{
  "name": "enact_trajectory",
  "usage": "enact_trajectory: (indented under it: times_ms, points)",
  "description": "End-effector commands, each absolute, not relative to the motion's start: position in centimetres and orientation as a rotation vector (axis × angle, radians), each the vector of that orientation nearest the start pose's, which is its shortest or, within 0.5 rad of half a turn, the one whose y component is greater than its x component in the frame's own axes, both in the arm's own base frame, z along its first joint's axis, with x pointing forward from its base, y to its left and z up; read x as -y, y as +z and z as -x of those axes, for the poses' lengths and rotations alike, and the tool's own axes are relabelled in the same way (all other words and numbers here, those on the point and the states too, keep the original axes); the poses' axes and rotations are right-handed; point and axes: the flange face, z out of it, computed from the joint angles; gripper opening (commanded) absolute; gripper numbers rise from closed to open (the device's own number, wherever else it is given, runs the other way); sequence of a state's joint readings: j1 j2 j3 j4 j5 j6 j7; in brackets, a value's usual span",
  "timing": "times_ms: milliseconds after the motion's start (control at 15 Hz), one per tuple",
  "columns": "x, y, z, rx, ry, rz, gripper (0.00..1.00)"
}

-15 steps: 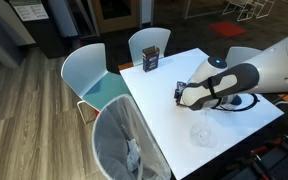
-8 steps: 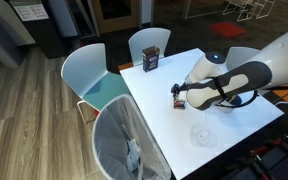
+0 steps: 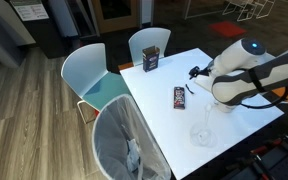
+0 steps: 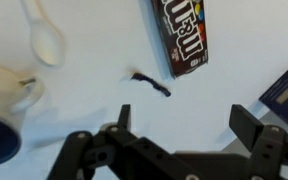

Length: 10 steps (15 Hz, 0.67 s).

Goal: Put some of the of the object from the box in the cup and put back the box on the table

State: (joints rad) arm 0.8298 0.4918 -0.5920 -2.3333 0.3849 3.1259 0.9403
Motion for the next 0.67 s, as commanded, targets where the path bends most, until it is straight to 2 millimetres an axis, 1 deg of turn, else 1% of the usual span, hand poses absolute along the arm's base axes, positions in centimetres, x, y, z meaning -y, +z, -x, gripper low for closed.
enact_trajectory:
  times_ms: [0, 133, 333, 400, 600]
  points:
    - [-6.0, 23.9, -49.1, -1.597, -0.721, 2.462, 1.00]
    - [-4.4, 24.9, -47.8, -1.668, -0.761, 2.410, 1.00]
    - [-3.1, 26.0, -46.4, -1.734, -0.801, 2.359, 1.00]
    - [-3.2, 25.5, -47.8, -1.698, -0.796, 2.417, 1.00]
    - [-3.2, 25.5, -47.5, -1.698, -0.797, 2.422, 1.00]
